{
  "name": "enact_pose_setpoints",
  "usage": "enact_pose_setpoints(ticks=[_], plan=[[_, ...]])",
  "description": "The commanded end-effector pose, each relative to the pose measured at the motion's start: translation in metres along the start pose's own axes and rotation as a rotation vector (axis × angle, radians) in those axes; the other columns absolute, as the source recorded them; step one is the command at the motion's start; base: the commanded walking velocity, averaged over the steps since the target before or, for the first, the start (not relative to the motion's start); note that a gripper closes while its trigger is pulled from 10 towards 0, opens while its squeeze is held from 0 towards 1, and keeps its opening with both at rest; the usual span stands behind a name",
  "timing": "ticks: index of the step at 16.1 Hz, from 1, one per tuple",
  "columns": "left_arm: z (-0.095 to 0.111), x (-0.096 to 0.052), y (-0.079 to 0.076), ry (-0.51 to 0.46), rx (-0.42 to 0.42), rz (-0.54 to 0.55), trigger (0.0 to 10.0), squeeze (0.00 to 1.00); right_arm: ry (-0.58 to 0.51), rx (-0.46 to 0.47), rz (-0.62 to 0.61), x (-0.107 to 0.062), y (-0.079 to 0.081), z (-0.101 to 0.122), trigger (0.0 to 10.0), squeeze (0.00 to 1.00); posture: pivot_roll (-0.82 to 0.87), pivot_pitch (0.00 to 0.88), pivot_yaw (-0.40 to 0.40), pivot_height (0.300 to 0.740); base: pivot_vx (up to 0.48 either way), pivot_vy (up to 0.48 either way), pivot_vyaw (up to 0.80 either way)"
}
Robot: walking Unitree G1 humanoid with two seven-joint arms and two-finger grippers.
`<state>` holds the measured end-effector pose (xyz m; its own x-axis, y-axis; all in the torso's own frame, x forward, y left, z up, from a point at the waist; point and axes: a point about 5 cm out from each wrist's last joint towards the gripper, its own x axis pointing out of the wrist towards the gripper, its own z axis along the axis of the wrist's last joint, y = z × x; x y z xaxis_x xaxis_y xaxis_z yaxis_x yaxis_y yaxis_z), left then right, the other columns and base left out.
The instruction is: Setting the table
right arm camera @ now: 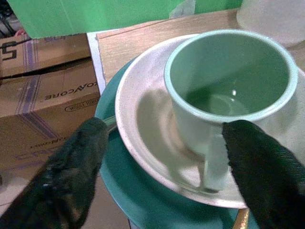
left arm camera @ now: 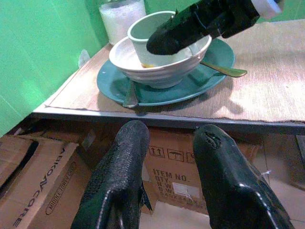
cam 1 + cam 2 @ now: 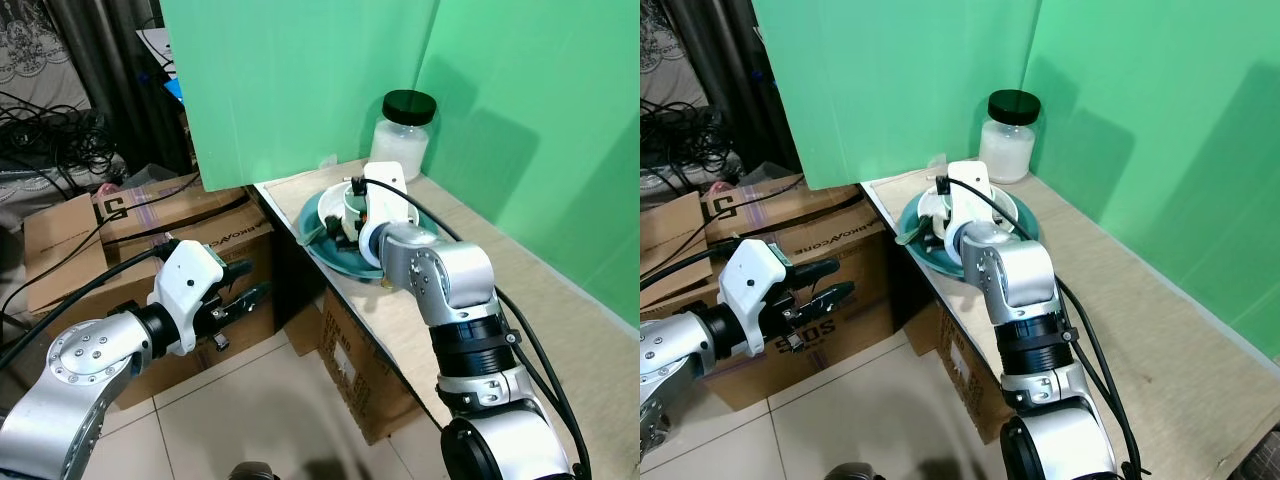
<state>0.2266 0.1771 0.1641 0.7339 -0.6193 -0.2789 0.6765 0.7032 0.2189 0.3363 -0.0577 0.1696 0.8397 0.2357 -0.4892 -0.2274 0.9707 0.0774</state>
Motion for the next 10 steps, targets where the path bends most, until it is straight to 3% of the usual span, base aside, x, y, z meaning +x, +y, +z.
enact_pose_setpoints(ticks=[1, 2, 4, 10], plan=[[0.003, -0.001, 0.0, -0.006, 0.016, -0.002, 10.0, 0.0, -0.023, 0.004, -0.024, 0.0, -0.004, 0.007, 4.7, 0.0, 0.25, 0.0, -0.052, 0.74, 0.0, 0.0, 0.0], [0.004, 0.0, 0.0, -0.007, 0.016, -0.004, 10.0, 0.0, -0.046, -0.006, -0.028, -0.002, -0.005, 0.013, 5.1, 0.0, 0.25, 0.0, -0.054, 0.74, 0.0, 0.0, 0.0], [0.004, 0.0, -0.001, -0.009, 0.018, -0.005, 10.0, 0.0, -0.061, -0.03, -0.039, -0.002, -0.007, 0.017, 9.7, 0.0, 0.25, 0.0, -0.054, 0.74, 0.0, 0.0, 0.0], [0.005, 0.0, 0.0, -0.011, 0.029, -0.007, 10.0, 0.0, 0.045, -0.115, -0.047, 0.013, -0.004, 0.003, 10.0, 0.0, 0.25, 0.0, -0.053, 0.74, 0.0, 0.0, 0.0]])
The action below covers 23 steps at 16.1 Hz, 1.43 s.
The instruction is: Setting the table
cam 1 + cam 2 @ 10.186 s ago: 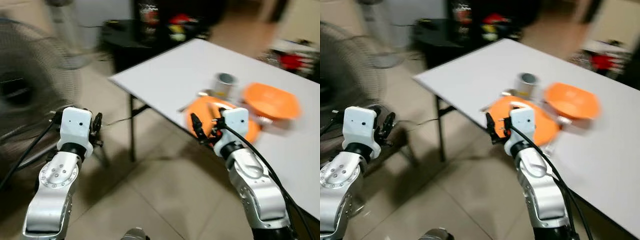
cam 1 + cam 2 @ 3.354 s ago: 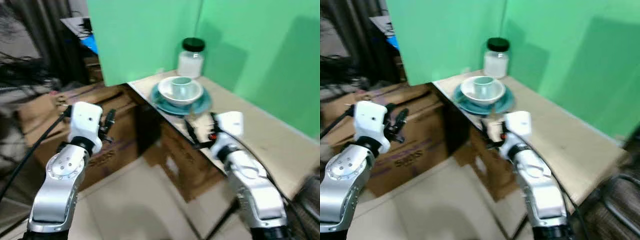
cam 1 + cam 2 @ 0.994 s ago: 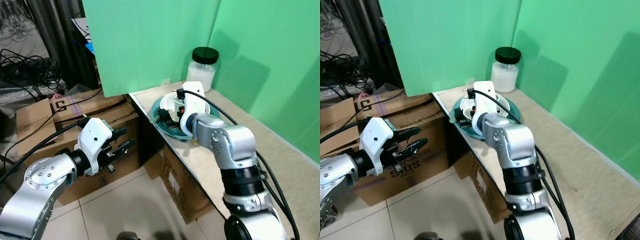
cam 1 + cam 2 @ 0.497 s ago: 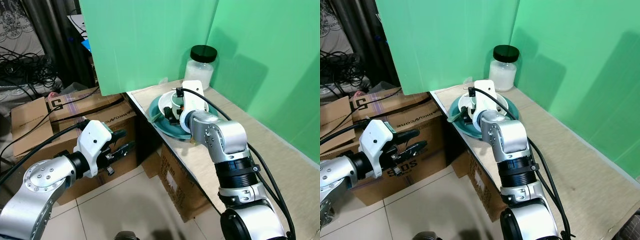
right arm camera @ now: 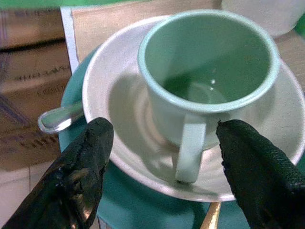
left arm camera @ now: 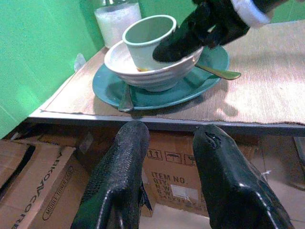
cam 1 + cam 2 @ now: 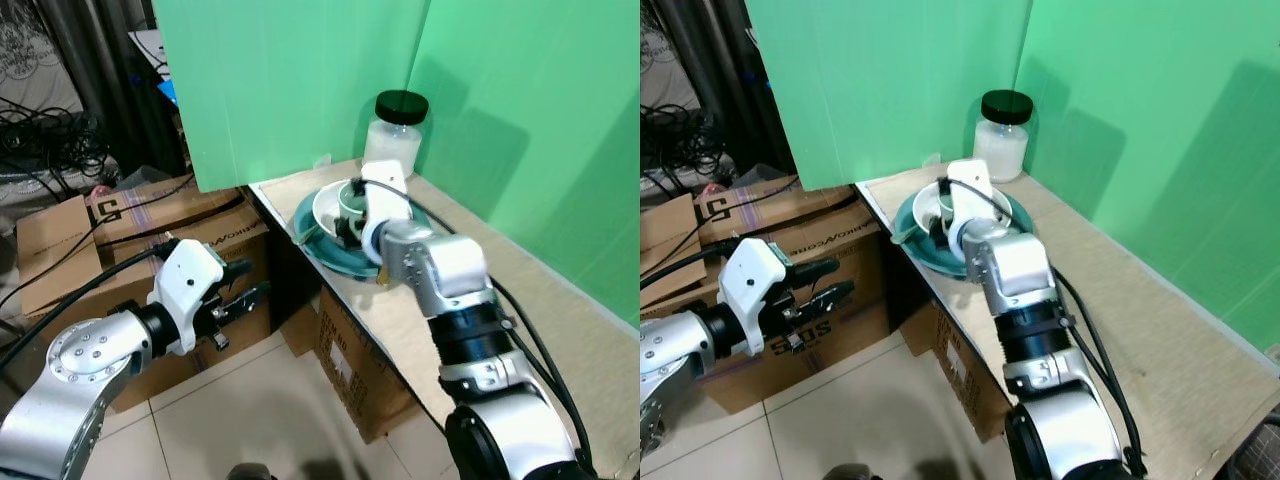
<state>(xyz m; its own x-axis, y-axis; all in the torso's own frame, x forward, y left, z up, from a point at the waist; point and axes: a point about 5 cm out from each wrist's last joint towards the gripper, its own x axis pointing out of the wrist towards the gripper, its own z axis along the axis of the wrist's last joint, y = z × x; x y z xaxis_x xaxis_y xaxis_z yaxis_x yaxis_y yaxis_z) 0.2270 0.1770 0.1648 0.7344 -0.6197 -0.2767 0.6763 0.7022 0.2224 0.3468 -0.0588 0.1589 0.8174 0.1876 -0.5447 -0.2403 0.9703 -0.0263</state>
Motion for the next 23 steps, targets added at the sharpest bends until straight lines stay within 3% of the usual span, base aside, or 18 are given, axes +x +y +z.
enact_pose_setpoints(ticks=[1, 3, 4, 6, 7, 8, 23], plan=[[0.005, 0.0, 0.0, -0.008, 0.026, -0.007, 10.0, 0.0, -0.012, -0.025, -0.007, 0.0, 0.0, 0.006, 10.0, 0.0, 0.25, 0.0, -0.054, 0.74, 0.0, 0.0, 0.0], [0.005, 0.0, 0.001, -0.007, 0.028, -0.006, 10.0, 0.0, -0.002, -0.021, -0.016, 0.006, 0.0, 0.005, 10.0, 0.0, 0.26, 0.0, -0.056, 0.74, 0.0, 0.0, 0.0], [0.005, -0.001, 0.001, -0.008, 0.028, -0.006, 10.0, 0.0, -0.001, -0.003, -0.025, 0.009, -0.001, 0.005, 9.1, 0.0, 0.26, 0.0, -0.056, 0.74, 0.0, 0.0, 0.0], [0.005, 0.0, 0.001, -0.008, 0.028, -0.006, 10.0, 0.0, -0.004, 0.008, -0.028, 0.011, -0.003, 0.008, 1.4, 0.0, 0.26, 0.0, -0.056, 0.74, 0.0, 0.0, 0.0], [0.005, 0.0, 0.001, -0.008, 0.028, -0.006, 10.0, 0.0, -0.003, 0.009, -0.027, 0.011, -0.003, 0.009, 1.4, 0.0, 0.26, 0.0, -0.056, 0.74, 0.0, 0.0, 0.0], [0.005, 0.0, 0.002, -0.01, 0.03, -0.004, 10.0, 0.0, 0.0, 0.015, -0.024, 0.012, -0.003, 0.009, 0.0, 0.0, 0.26, 0.0, -0.057, 0.74, 0.0, 0.0, 0.0], [0.005, 0.002, 0.004, -0.016, 0.034, 0.007, 10.0, 0.0, 0.016, 0.019, -0.03, 0.021, -0.011, 0.007, 0.0, 0.0, 0.26, 0.0, -0.061, 0.74, 0.0, 0.0, 0.0]])
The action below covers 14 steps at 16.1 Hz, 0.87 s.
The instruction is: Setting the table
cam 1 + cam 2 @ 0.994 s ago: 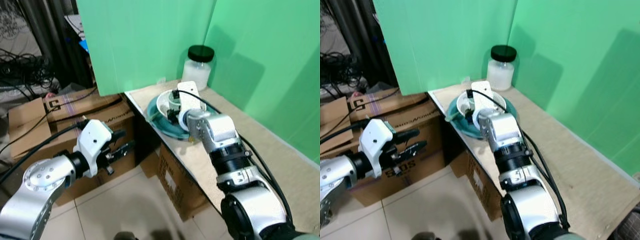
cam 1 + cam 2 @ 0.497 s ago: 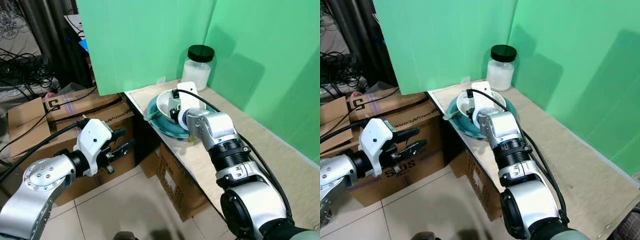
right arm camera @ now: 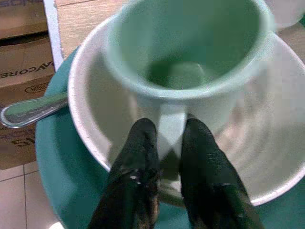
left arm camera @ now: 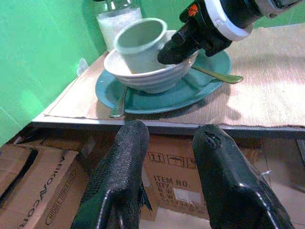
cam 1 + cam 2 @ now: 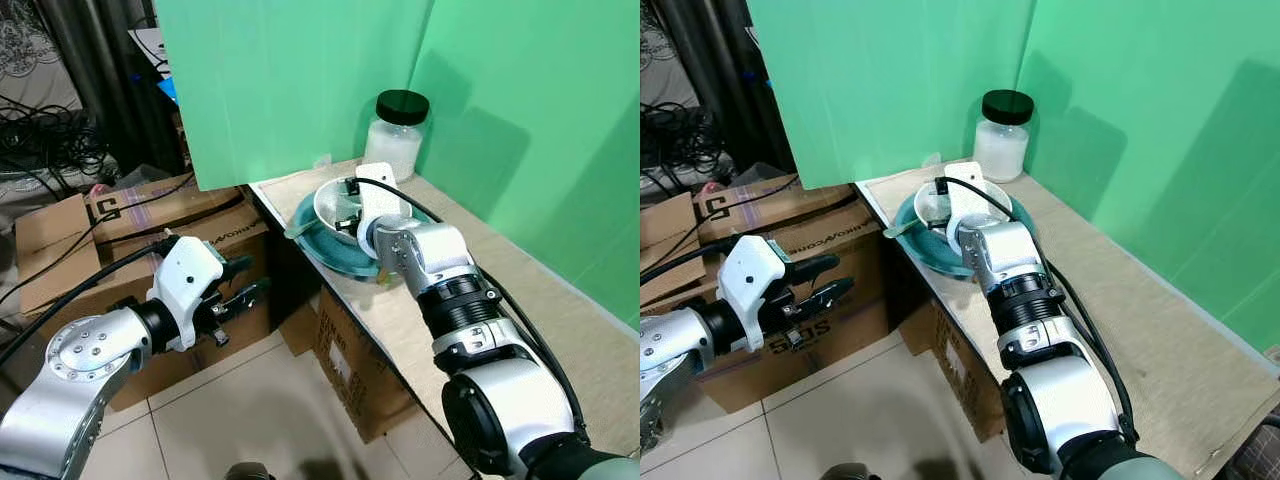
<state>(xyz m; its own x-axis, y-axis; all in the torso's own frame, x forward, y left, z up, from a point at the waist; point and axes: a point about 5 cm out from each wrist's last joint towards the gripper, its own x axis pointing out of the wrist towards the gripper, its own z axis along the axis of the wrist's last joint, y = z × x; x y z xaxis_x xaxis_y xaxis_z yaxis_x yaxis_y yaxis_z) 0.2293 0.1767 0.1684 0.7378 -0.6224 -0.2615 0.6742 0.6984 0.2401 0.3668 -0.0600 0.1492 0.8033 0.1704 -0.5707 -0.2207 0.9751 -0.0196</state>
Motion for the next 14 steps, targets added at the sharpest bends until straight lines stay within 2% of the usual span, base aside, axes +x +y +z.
enact_pose_setpoints(ticks=[1, 5, 9, 10, 11, 13, 14], plan=[[0.002, 0.001, 0.002, -0.001, 0.017, 0.004, 10.0, 0.0, -0.02, 0.002, -0.018, -0.001, -0.005, 0.006, 0.0, 0.0, 0.26, 0.0, -0.061, 0.74, 0.0, 0.0, 0.0], [0.003, 0.001, 0.005, 0.0, 0.024, 0.009, 10.0, 0.0, -0.077, -0.012, -0.006, -0.001, -0.004, 0.01, 0.0, 0.0, 0.26, 0.0, -0.059, 0.74, 0.0, 0.0, 0.0], [0.004, 0.001, 0.007, -0.009, 0.033, 0.019, 10.0, 0.0, -0.197, -0.01, 0.003, -0.009, -0.008, 0.025, 0.0, 0.0, 0.26, 0.0, -0.059, 0.74, 0.0, 0.0, 0.0], [0.008, 0.003, 0.008, -0.033, 0.027, 0.027, 10.0, 0.0, -0.334, 0.041, 0.034, -0.024, -0.016, 0.042, 0.0, 0.0, 0.25, 0.0, -0.06, 0.74, 0.0, 0.0, 0.0], [0.009, 0.004, 0.008, -0.048, 0.02, 0.028, 10.0, 0.0, -0.406, 0.052, 0.046, -0.032, -0.02, 0.048, 0.0, 0.0, 0.25, 0.0, -0.059, 0.74, 0.0, 0.0, 0.0], [0.013, 0.006, 0.005, -0.077, 0.01, 0.037, 10.0, 0.0, -0.481, 0.071, 0.074, -0.046, -0.029, 0.051, 2.7, 0.0, 0.24, 0.0, -0.065, 0.74, 0.0, 0.0, 0.0], [0.018, 0.009, 0.003, -0.11, 0.001, 0.073, 10.0, 0.0, -0.553, 0.08, 0.097, -0.062, -0.038, 0.048, 4.0, 0.0, 0.23, 0.0, -0.069, 0.74, 0.0, 0.0, 0.0]])
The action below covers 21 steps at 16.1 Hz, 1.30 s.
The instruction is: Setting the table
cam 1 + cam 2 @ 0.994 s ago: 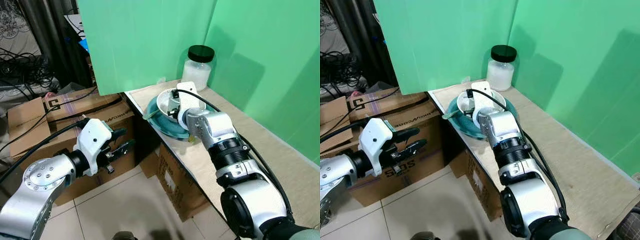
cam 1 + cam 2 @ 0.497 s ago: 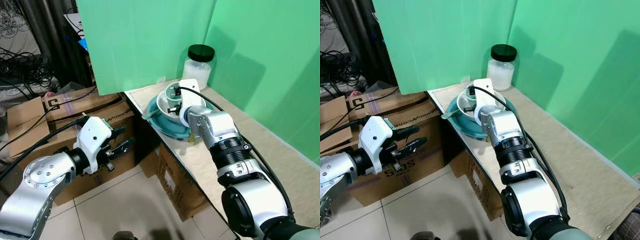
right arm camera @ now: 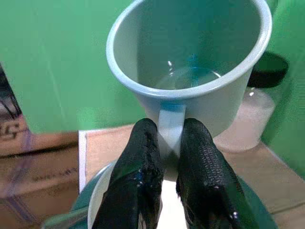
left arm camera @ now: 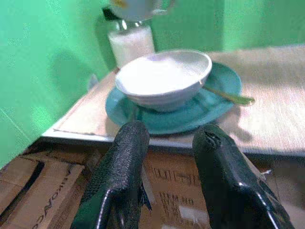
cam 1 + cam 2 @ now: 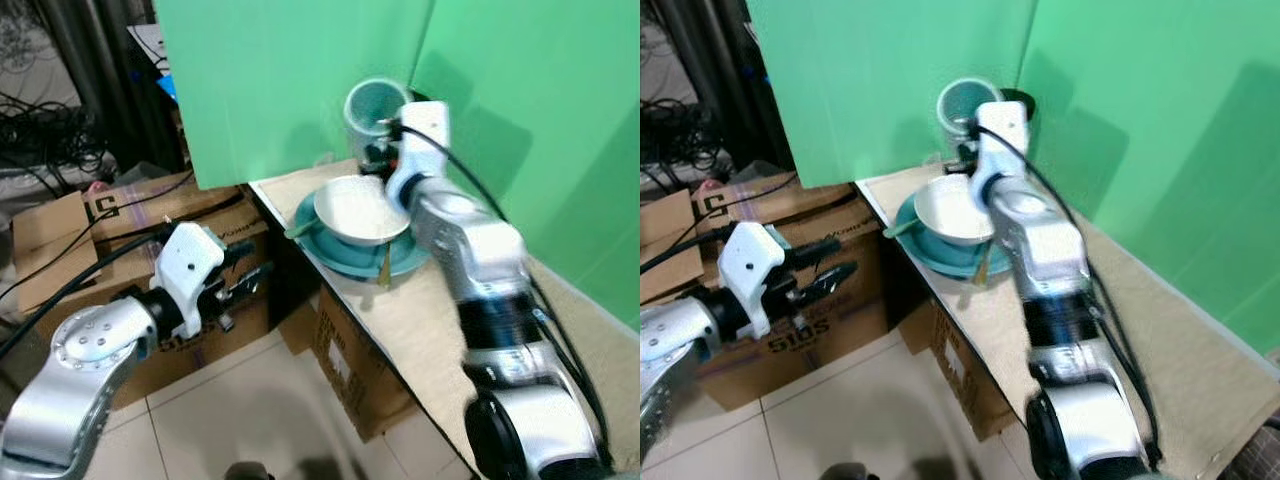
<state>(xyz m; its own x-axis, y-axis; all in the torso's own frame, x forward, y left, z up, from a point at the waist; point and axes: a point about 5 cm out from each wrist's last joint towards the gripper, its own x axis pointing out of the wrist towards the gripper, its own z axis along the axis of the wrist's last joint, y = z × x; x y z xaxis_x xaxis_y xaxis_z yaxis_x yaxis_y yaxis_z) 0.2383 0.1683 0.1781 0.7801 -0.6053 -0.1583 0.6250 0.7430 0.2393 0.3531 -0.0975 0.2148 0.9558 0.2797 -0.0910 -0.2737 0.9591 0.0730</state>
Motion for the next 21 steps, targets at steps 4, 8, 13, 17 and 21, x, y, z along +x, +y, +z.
enact_pose_setpoints(ticks=[4, 8, 13, 17, 21], plan=[[0.008, 0.005, 0.005, -0.033, -0.012, 0.291, 10.0, 0.0, -0.195, -0.136, 0.043, -0.045, -0.011, 0.003, 10.0, 0.0, 0.22, 0.0, -0.062, 0.74, 0.0, 0.0, 0.0], [0.008, 0.008, -0.002, -0.043, -0.015, 0.388, 10.0, 0.0, -0.175, -0.028, -0.035, -0.065, -0.018, -0.02, 10.0, 0.0, 0.22, 0.0, -0.081, 0.74, 0.0, 0.0, -0.53], [0.002, 0.007, 0.003, 0.012, 0.022, 0.427, 10.0, 0.0, -0.116, -0.073, -0.027, -0.074, -0.016, -0.039, 10.0, 0.0, 0.24, 0.0, -0.099, 0.74, 0.0, 0.0, -0.79], [-0.002, 0.005, -0.001, 0.035, 0.02, 0.393, 10.0, 0.0, -0.059, -0.083, -0.081, -0.072, -0.017, -0.047, 10.0, 0.0, 0.25, 0.0, -0.102, 0.74, 0.0, 0.0, -0.8], [-0.003, 0.007, 0.004, 0.027, -0.013, 0.431, 10.0, 0.0, -0.03, -0.085, -0.093, -0.073, -0.017, -0.051, 10.0, 0.0, 0.24, 0.0, -0.088, 0.74, 0.0, 0.0, -0.8]])
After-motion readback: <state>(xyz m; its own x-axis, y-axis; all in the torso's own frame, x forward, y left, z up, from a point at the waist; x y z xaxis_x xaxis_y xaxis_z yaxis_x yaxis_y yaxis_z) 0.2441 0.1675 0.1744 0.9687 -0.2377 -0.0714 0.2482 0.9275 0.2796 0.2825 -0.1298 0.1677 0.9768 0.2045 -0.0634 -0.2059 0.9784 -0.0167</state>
